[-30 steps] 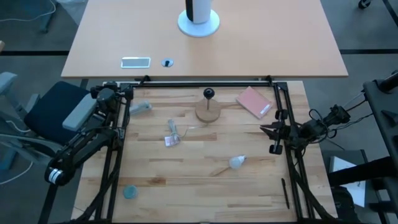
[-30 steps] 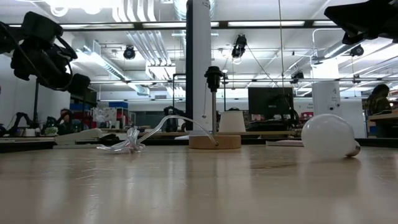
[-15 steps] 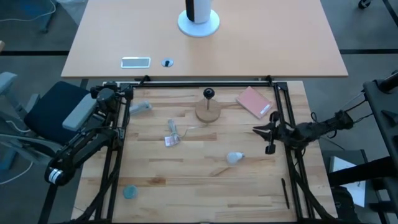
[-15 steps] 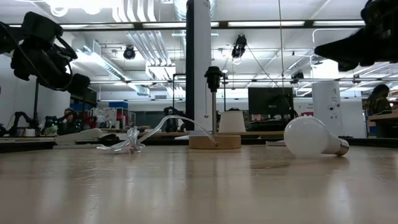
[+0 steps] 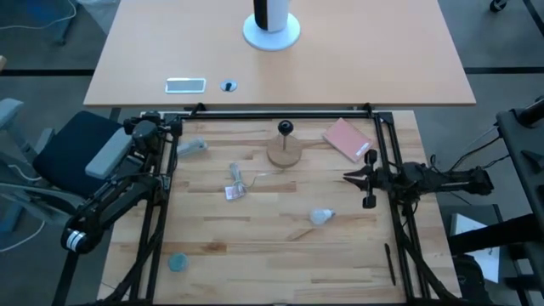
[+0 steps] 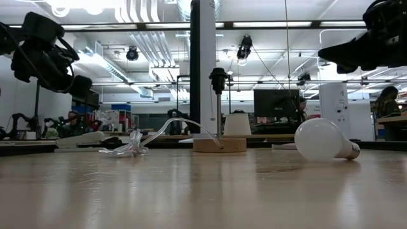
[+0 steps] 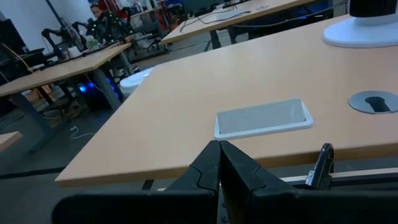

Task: Screw lightbulb
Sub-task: Return to Home Position

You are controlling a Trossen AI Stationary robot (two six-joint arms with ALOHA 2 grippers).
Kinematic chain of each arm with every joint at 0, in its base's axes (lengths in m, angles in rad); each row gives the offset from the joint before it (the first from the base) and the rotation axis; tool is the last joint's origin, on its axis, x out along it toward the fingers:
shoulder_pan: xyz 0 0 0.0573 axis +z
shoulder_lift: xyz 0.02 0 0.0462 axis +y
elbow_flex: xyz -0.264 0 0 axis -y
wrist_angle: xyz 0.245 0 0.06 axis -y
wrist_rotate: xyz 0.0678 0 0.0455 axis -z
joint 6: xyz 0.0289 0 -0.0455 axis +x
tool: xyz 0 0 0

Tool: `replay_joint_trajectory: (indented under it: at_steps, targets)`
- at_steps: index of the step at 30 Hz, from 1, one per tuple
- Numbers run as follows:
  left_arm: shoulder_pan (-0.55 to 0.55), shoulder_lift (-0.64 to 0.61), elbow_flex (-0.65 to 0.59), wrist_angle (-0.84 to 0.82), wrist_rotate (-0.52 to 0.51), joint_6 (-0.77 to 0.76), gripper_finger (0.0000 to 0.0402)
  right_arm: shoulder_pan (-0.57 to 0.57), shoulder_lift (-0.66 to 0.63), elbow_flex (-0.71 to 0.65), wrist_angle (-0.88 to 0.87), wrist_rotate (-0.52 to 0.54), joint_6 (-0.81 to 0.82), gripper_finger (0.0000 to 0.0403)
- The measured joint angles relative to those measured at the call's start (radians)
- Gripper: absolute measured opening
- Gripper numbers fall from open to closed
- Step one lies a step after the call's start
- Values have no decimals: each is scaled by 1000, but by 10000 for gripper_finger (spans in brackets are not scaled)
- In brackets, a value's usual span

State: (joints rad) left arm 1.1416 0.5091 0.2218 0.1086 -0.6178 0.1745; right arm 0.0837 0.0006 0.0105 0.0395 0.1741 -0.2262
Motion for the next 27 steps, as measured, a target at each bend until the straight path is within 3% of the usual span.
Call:
replay_joint_trajectory:
  at_steps: [14,27]
  targets:
    - [0,0,0,0,0,0,0,0,15,0,0,0,62,33]
    - [0,0,0,0,0,0,0,0,15,0,0,1,73,53]
